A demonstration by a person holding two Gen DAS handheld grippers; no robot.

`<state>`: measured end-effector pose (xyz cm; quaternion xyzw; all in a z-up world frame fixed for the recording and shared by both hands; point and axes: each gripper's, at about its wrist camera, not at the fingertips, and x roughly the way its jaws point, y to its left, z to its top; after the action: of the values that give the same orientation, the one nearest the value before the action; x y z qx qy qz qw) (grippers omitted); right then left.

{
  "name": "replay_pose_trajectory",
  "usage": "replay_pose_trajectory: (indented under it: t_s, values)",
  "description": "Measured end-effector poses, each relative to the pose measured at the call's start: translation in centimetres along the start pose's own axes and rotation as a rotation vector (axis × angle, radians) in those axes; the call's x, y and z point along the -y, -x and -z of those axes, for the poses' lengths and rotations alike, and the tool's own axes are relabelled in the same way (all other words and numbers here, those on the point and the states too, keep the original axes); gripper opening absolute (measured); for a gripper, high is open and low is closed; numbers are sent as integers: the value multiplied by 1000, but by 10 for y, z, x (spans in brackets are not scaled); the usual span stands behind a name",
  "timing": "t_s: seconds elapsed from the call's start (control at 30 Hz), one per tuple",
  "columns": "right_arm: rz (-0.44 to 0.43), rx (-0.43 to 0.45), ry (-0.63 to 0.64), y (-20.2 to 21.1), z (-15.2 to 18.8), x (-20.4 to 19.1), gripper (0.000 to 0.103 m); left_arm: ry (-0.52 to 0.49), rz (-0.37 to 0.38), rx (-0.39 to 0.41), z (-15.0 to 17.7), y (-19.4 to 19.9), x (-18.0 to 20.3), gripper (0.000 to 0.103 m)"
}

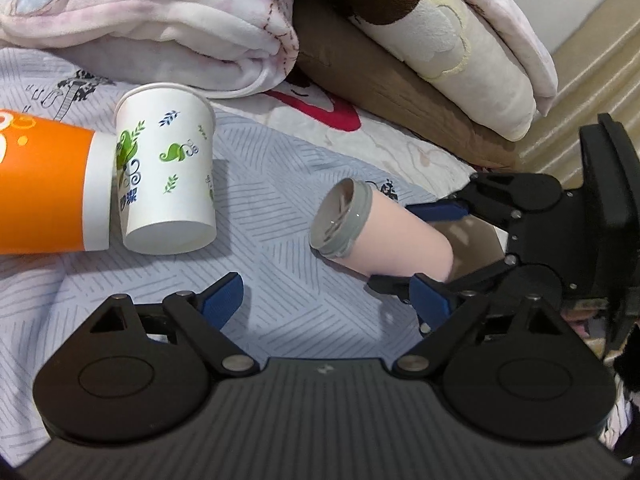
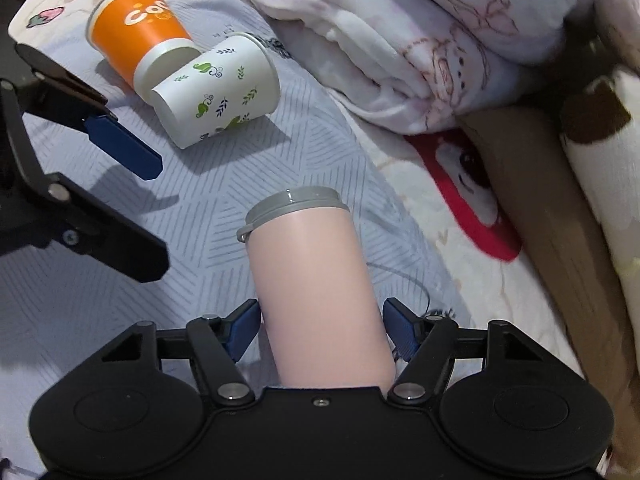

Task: Flip cup upright
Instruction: 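Lift the pink tumbler with the right gripper while the left gripper approaches its side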

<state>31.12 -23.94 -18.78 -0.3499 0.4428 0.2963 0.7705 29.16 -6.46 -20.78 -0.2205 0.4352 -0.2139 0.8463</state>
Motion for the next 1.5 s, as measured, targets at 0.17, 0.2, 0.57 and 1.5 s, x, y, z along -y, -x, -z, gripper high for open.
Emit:
replay_pose_trajectory:
  t_s: [0.17,0.2,0.57,1.5]
  values:
    - [-16,-24,-121,5,0,-1,70,7,3,-17,3,4,-3,90]
    - [-21,-24,-146,6,1,-2,70,11,8,-20,3,4,-3,90]
    - [-42,-37,-446,17,10,-13,70,60,48,-57,5,13,-7,90]
    - [-184,-24,-1072,55,57,-74,68,59,112,-197,27,72,-4,90]
